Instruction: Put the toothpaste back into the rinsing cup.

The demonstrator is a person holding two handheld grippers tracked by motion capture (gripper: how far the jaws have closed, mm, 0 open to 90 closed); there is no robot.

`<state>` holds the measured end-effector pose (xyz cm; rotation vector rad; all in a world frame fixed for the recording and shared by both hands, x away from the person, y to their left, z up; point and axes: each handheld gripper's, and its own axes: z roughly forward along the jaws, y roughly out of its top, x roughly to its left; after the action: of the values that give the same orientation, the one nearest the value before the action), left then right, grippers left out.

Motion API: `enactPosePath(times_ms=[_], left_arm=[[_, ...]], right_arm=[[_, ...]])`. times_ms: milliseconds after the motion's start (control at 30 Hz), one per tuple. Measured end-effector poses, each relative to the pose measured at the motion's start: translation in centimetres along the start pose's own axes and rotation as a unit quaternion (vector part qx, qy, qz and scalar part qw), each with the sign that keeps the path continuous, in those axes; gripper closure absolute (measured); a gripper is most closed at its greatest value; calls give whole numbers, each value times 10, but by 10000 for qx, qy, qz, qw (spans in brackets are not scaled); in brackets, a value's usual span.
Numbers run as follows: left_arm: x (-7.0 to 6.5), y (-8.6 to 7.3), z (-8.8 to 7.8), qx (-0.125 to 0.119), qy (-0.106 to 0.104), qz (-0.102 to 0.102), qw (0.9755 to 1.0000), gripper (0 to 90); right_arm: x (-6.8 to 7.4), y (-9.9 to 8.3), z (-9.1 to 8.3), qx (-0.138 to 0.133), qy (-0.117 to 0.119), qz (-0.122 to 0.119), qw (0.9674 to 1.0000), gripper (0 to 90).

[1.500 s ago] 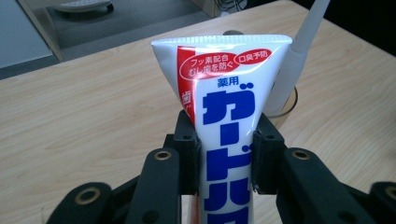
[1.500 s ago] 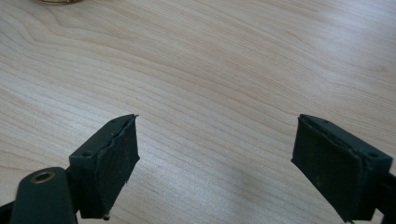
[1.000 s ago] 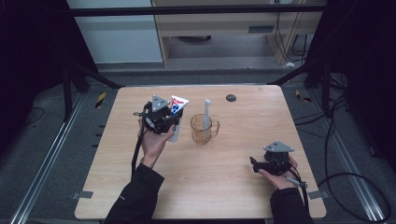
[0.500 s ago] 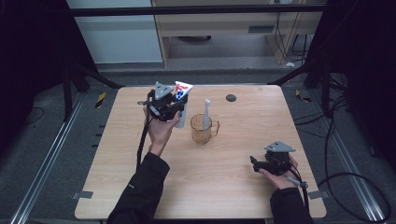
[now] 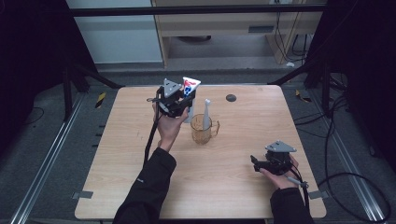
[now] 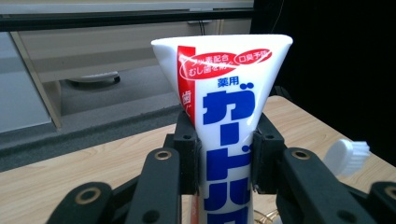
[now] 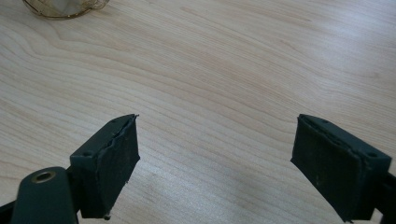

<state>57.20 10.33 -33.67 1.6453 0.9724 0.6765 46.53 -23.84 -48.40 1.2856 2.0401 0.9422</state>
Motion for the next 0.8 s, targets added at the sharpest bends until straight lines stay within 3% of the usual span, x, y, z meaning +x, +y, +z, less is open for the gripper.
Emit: enactPosePath(times_ms=[167, 800], left_arm=[[-3, -2, 7, -60, -54, -14, 10000, 685], [-14, -18, 31, 80, -235, 63, 9997, 684]], right_arm=[[0, 0, 0, 0, 4, -9, 10000, 148], [-2, -1, 0, -9, -29, 4, 10000, 151]])
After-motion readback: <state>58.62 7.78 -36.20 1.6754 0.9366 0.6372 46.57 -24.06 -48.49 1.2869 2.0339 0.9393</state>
